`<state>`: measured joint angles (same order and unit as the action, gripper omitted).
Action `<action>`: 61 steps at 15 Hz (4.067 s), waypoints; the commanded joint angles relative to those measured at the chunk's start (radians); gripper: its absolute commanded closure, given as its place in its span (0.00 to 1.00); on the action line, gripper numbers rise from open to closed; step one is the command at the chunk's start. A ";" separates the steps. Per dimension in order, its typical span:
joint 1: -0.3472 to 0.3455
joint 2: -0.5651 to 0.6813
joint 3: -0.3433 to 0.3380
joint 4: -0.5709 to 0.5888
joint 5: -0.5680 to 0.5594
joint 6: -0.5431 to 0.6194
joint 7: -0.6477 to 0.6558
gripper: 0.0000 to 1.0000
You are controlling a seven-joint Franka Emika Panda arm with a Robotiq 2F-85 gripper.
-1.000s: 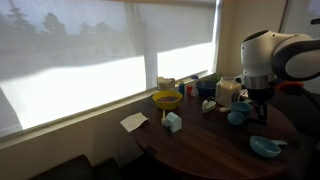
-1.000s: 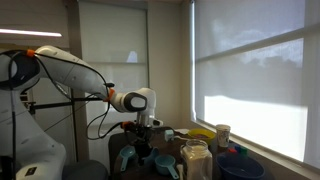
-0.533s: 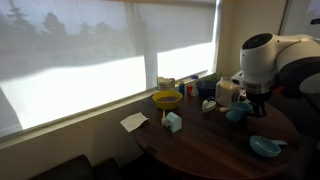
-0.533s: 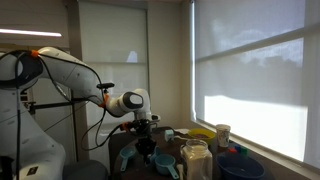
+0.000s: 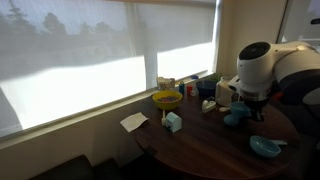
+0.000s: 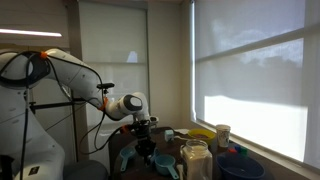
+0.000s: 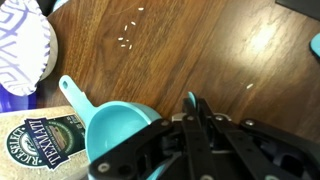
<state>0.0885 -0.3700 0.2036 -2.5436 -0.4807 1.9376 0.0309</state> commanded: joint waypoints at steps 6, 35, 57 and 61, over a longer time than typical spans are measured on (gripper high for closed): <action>0.022 0.066 0.041 0.002 -0.180 0.023 0.117 0.98; 0.126 0.294 0.080 0.104 -0.520 -0.032 0.328 0.75; 0.108 -0.062 -0.110 0.230 0.267 0.015 -0.142 0.00; 0.084 -0.105 -0.215 0.201 0.441 0.046 -0.230 0.00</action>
<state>0.1912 -0.4384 0.0495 -2.3081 -0.1626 1.9421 -0.1257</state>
